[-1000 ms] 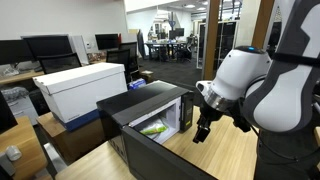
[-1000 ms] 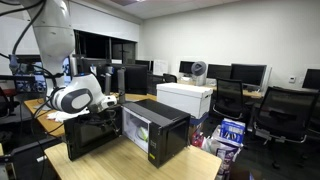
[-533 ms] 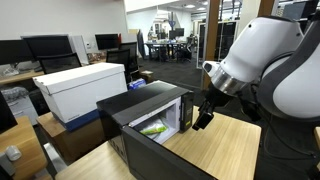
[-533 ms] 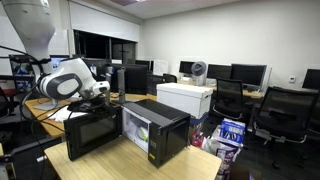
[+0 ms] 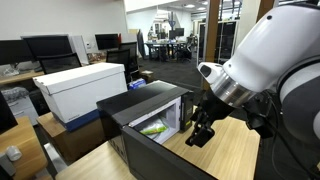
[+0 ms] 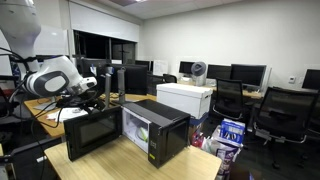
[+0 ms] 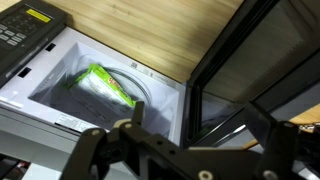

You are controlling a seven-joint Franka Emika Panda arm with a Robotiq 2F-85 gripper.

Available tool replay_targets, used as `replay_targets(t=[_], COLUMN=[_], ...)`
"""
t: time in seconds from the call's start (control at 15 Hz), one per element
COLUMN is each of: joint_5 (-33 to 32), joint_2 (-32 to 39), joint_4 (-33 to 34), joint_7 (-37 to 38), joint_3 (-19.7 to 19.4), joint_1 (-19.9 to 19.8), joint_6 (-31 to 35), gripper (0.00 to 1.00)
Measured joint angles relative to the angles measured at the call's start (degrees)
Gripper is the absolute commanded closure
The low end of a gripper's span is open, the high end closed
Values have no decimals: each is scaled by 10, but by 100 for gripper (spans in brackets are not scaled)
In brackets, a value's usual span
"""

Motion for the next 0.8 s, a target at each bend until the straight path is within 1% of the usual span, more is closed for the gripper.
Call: replay_targets(t=[0.07, 0.2, 0.33, 0.4, 0.53, 0.6, 0.67, 0.8], joint_5=[5, 28, 72, 87, 111, 122, 134, 156], joint_2=[0, 0, 0, 1, 6, 8, 10, 17], joint_4=[1, 6, 3, 3, 4, 3, 3, 3], joint_7=[-3, -25, -70, -85, -105, -112, -120, -129], joint_3=[-2, -11, -43, -50, -50, -52, -54, -55], joint_1=[10, 51, 125, 153, 200, 221, 243, 291], joint_6=[0, -1, -1, -2, -2, -2, -2, -2], gripper=[0, 0, 0, 0, 0, 10, 27, 43])
